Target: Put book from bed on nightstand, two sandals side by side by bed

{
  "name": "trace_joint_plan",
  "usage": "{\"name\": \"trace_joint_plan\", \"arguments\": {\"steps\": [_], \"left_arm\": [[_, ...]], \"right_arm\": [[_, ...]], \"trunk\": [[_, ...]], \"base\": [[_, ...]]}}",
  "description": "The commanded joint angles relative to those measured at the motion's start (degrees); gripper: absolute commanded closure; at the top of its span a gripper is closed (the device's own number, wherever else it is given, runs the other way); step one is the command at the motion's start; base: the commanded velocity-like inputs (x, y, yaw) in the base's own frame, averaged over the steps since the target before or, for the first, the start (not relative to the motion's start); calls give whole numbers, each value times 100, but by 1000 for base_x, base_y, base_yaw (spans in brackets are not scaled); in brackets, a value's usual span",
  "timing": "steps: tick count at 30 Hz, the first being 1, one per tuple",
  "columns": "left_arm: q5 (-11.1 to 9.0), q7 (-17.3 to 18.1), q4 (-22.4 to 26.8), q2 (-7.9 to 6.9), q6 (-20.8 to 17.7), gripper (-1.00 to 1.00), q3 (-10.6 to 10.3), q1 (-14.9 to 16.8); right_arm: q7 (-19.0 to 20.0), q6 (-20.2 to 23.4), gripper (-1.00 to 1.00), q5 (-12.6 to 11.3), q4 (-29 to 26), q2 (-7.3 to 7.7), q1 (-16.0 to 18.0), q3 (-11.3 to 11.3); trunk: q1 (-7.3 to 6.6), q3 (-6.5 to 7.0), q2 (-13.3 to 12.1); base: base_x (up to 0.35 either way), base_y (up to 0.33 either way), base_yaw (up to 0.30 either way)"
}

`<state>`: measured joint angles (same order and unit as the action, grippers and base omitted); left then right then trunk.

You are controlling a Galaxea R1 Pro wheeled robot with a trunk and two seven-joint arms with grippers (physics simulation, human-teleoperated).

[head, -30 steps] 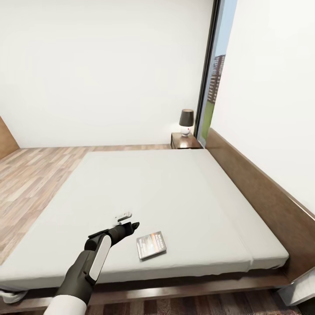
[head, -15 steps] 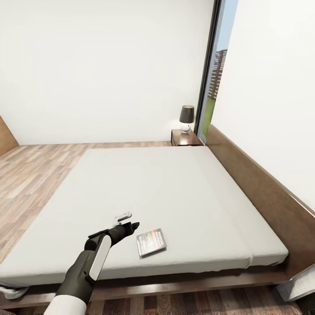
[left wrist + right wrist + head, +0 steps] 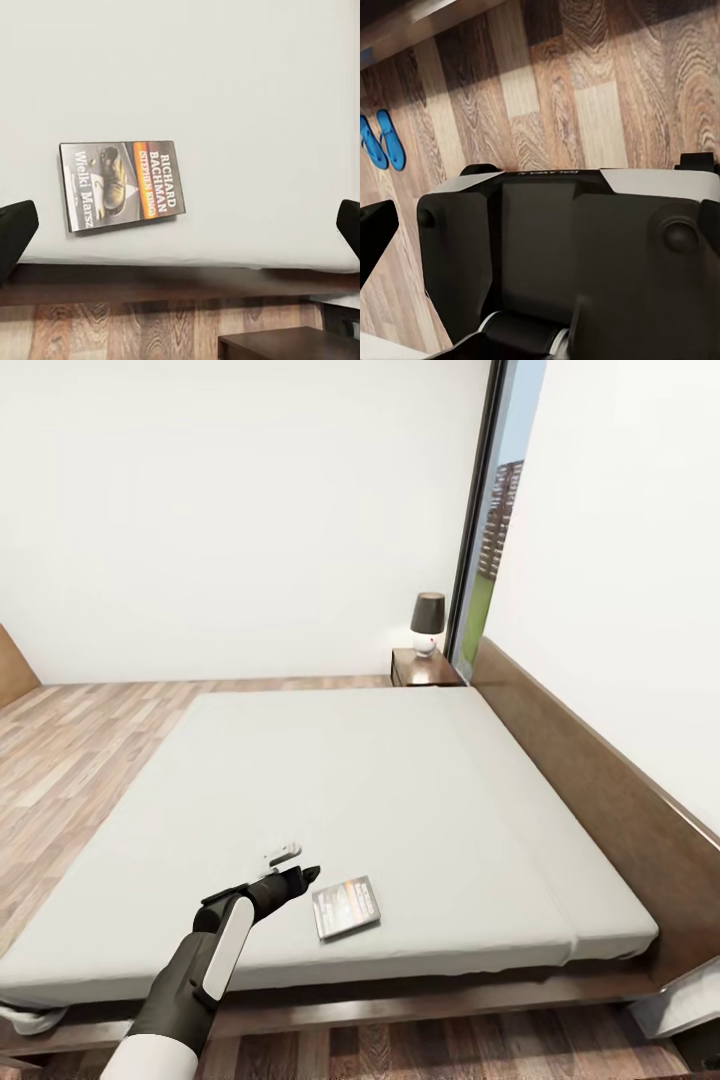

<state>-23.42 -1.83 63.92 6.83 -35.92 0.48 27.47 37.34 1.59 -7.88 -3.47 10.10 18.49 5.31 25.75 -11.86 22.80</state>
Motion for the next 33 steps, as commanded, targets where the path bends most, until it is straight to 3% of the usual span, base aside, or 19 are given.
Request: {"name": "trace_joint_plan", "arguments": {"steps": [1,33], "left_arm": [[-50,-19,6,2,-29,-100,5,4],[-75,-10,6,-7,-11,-100,5,4]], "right_arm": [[27,17,-100,-4,4,1,5,43],[27,14,-100,-3,4,0,5,42]], "trunk": [[3,-20,12],[3,-305,12]], "base": [[0,0,0],[18,0,0]]}}
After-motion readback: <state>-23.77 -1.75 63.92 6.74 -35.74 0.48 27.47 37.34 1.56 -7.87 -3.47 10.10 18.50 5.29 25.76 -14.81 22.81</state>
